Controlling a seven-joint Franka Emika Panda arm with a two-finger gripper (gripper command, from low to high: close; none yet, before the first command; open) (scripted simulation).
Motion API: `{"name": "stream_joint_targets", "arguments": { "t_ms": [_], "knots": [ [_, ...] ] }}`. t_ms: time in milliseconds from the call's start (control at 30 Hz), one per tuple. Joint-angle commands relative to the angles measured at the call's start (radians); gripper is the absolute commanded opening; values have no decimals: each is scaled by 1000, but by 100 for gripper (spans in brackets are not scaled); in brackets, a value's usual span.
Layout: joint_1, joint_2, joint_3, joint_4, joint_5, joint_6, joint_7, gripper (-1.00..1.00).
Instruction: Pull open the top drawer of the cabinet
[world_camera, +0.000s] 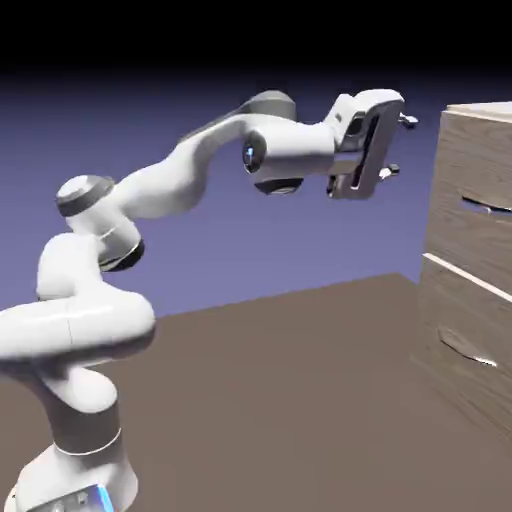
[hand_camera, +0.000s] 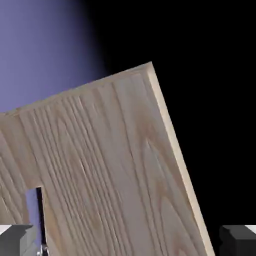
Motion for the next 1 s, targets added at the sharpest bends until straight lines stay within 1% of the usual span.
{"name": "stream_joint_targets", "arguments": {
  "t_ms": [0, 233, 267, 433, 467, 500, 533, 967],
  "knots": [
    [-30, -16, 20, 10, 44, -13, -42, 0],
    [-223, -123, 147, 75, 327, -100, -316, 0],
    [-223, -123, 147, 76, 327, -100, -316, 0],
    [-331, -111, 158, 257, 341, -27, -300, 0],
    [-337, -110, 158, 267, 342, -22, -299, 0],
    [-337, -110, 158, 267, 342, -22, -299, -100],
    [-337, -110, 158, 267, 342, -22, -299, -100],
    [-50, -147, 117, -204, 286, -207, -335, -100]
  ]
}}
